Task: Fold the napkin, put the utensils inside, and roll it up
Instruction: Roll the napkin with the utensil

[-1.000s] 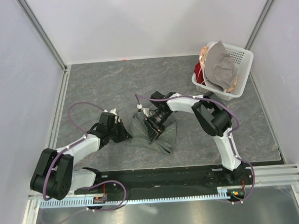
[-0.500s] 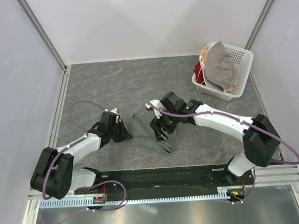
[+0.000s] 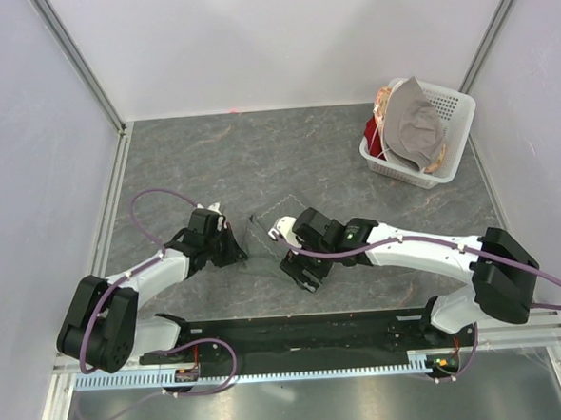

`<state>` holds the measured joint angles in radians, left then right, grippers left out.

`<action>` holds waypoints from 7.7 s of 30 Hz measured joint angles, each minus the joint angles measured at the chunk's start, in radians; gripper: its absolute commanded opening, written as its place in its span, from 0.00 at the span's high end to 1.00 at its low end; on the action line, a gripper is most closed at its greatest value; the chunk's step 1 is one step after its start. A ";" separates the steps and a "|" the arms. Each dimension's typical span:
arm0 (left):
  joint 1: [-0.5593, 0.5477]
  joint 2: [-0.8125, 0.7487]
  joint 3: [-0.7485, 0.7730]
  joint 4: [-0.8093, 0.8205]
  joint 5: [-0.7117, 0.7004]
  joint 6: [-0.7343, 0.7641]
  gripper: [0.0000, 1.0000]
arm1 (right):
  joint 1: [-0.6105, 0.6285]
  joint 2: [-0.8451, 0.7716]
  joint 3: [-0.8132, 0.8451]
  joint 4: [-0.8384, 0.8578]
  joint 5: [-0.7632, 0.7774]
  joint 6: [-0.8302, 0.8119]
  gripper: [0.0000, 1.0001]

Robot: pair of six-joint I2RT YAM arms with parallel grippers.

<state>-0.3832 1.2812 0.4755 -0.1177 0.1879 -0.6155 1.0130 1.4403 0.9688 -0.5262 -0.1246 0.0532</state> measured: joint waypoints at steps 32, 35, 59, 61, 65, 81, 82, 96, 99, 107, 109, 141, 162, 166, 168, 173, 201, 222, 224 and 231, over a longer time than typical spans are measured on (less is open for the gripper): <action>0.000 0.036 0.039 -0.028 -0.013 0.000 0.98 | -0.286 0.300 -0.004 0.022 -0.471 -0.030 0.91; 0.000 0.037 0.042 -0.031 -0.024 0.000 0.98 | -0.343 0.379 0.026 0.005 -0.607 -0.031 0.91; 0.000 0.048 0.056 -0.046 -0.029 0.001 0.98 | -0.392 0.207 0.154 -0.150 -0.385 -0.051 0.40; 0.000 0.048 0.056 -0.046 -0.029 0.001 0.98 | -0.370 0.166 0.161 -0.152 -0.378 -0.039 0.40; 0.000 0.048 0.056 -0.046 -0.029 0.001 0.98 | -0.275 0.155 0.167 -0.154 -0.374 -0.013 0.41; 0.000 0.048 0.056 -0.046 -0.029 0.003 0.98 | -0.199 0.306 0.157 -0.174 -0.343 0.024 0.42; 0.000 0.048 0.056 -0.046 -0.029 0.003 0.98 | -0.207 0.307 0.163 -0.174 -0.342 0.023 0.42; 0.000 0.048 0.056 -0.046 -0.029 0.003 0.98 | -0.266 0.309 0.192 -0.182 -0.337 -0.002 0.42; 0.000 0.048 0.056 -0.046 -0.029 0.003 0.98 | -0.266 0.309 0.208 -0.183 -0.339 -0.005 0.42; 0.000 0.048 0.056 -0.046 -0.029 0.003 0.98 | -0.304 0.316 0.218 -0.174 -0.340 -0.014 0.42; 0.000 0.048 0.056 -0.046 -0.029 0.003 0.98 | -0.315 0.329 0.218 -0.165 -0.340 -0.018 0.42; 0.000 0.048 0.056 -0.046 -0.029 0.003 0.98 | 0.114 0.230 0.104 0.247 0.196 -0.264 0.33; 0.000 0.048 0.056 -0.045 -0.029 0.005 0.98 | 0.074 0.376 0.092 0.384 0.177 -0.380 0.46; 0.000 0.048 0.056 -0.043 -0.027 0.010 0.98 | 0.053 0.390 0.106 0.373 0.123 -0.382 0.55; 0.000 0.047 0.056 -0.043 -0.027 0.013 0.98 | 0.044 0.403 0.125 0.356 0.096 -0.382 0.61; 0.000 0.038 0.056 -0.046 -0.042 0.015 0.86 | 0.022 0.425 0.164 0.320 0.045 -0.378 0.71; 0.000 -0.448 -0.194 -0.037 -0.073 -0.006 0.27 | -0.178 0.670 0.449 -0.116 -0.704 -0.280 0.82; 0.000 -0.395 -0.254 0.066 0.036 -0.016 0.42 | -0.284 0.938 0.613 -0.330 -1.081 -0.247 0.83; 0.000 -0.387 -0.254 0.072 0.040 -0.017 0.50 | -0.285 0.944 0.620 -0.337 -1.084 -0.242 0.82; 0.000 -0.322 -0.254 0.119 0.053 -0.028 0.77 | -0.291 0.960 0.636 -0.353 -1.091 -0.222 0.76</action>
<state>-0.3832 0.9588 0.2214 0.0010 0.2409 -0.6437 0.7219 2.4001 1.6043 -0.8791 -1.2160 -0.1688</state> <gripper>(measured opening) 0.350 0.272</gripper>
